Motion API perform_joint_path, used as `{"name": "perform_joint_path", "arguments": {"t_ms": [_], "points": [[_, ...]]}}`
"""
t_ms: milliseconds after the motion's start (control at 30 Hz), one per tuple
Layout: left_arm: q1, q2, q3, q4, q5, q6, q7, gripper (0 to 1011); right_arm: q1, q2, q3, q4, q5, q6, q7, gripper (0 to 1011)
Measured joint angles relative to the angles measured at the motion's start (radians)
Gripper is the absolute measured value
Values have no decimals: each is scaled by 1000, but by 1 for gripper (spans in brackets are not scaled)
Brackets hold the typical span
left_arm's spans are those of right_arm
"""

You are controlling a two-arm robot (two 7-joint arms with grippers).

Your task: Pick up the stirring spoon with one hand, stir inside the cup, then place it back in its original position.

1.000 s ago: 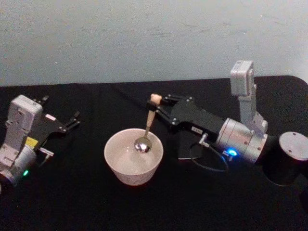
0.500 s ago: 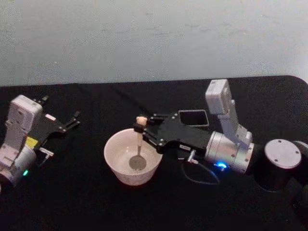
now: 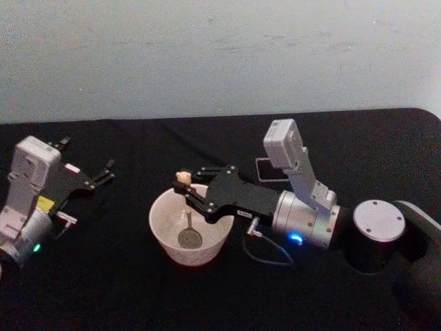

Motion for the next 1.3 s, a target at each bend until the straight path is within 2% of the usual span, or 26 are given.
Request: {"name": "perform_joint_path", "arguments": {"t_ms": [267, 533, 800, 900, 1133, 1300], "points": [[0, 0, 0, 0, 0, 0, 0, 1001, 30, -45, 21, 62, -21, -2, -34, 215], [0, 0, 0, 0, 0, 0, 0, 1001, 45, -56, 59, 85, -20, -1, -50, 215], [0, 0, 0, 0, 0, 0, 0, 1001, 19, -25, 84, 35, -1, 20, -43, 215], [0, 0, 0, 0, 0, 0, 0, 1001, -6, 0, 87, -10, 15, 35, -28, 215], [0, 0, 0, 0, 0, 0, 0, 1001, -45, 36, 79, -79, 41, 55, -1, 215], [0, 0, 0, 0, 0, 0, 0, 1001, -54, 40, 64, -101, 56, 62, 8, 215]]}}
